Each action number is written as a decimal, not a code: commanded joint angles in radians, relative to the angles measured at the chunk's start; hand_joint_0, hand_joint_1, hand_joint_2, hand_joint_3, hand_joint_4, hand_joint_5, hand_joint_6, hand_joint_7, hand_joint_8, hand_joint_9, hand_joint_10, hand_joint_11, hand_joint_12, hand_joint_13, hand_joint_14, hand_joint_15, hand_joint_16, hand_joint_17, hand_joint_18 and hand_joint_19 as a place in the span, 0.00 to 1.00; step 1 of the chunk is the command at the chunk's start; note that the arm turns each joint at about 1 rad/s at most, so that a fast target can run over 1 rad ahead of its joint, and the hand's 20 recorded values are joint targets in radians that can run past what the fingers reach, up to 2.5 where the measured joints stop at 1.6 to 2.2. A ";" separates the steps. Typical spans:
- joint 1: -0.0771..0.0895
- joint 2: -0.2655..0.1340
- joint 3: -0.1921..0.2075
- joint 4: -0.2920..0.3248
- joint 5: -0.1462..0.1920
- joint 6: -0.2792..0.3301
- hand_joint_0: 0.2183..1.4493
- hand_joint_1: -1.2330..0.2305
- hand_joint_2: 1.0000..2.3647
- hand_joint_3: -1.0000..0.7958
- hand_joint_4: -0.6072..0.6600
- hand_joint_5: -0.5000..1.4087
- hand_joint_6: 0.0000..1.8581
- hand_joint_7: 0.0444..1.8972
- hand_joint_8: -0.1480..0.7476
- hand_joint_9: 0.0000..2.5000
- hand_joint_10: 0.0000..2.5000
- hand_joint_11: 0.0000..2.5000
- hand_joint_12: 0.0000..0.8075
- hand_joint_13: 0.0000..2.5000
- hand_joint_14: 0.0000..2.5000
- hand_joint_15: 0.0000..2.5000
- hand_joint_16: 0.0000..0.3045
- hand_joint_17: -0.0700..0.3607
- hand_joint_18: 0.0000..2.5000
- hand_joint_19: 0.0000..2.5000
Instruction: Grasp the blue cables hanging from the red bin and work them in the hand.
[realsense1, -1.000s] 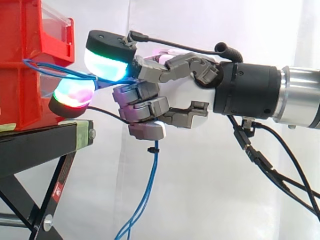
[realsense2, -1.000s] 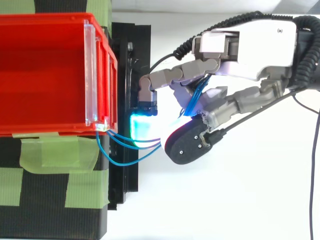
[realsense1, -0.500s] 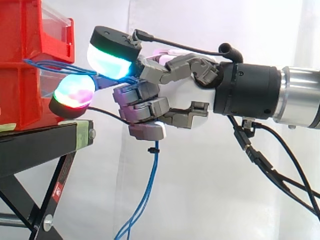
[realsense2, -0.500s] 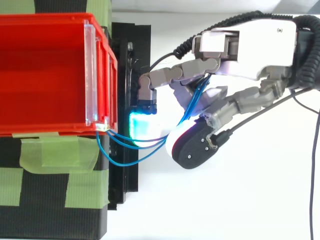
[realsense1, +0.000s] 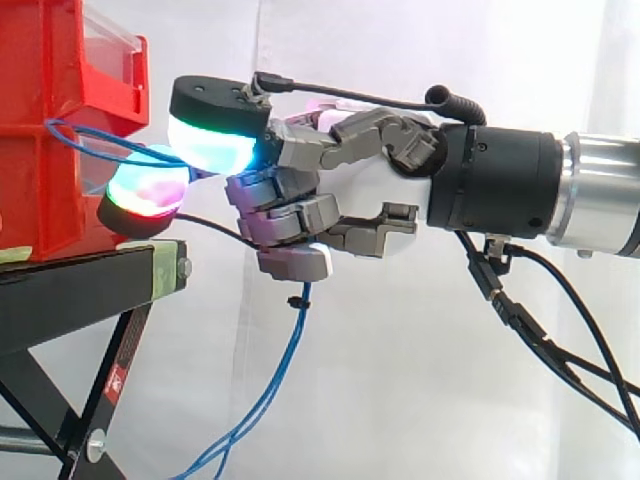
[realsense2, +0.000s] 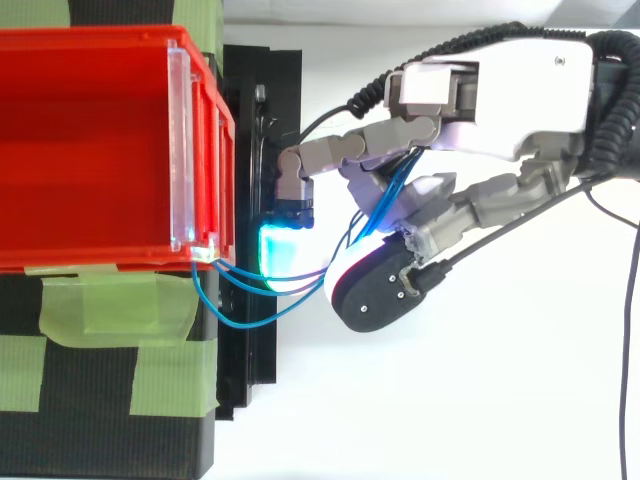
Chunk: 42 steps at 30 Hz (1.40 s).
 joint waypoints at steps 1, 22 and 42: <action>0.001 0.000 0.000 0.000 0.000 0.002 0.67 0.43 0.02 0.28 0.69 0.41 0.00 0.65 0.57 0.24 1.00 0.72 0.51 0.31 1.00 0.60 0.15 0.39 0.51 0.50; 0.001 0.000 0.000 0.000 0.000 0.007 0.71 0.42 0.02 0.46 0.68 0.41 0.00 0.65 0.57 0.23 1.00 0.74 0.52 0.31 1.00 0.60 0.15 0.40 0.46 0.41; -0.002 0.000 0.000 0.000 -0.002 0.007 0.71 0.35 0.01 0.66 0.67 0.34 0.00 0.64 0.60 0.06 1.00 0.75 0.54 0.19 1.00 0.61 0.15 0.40 0.35 0.43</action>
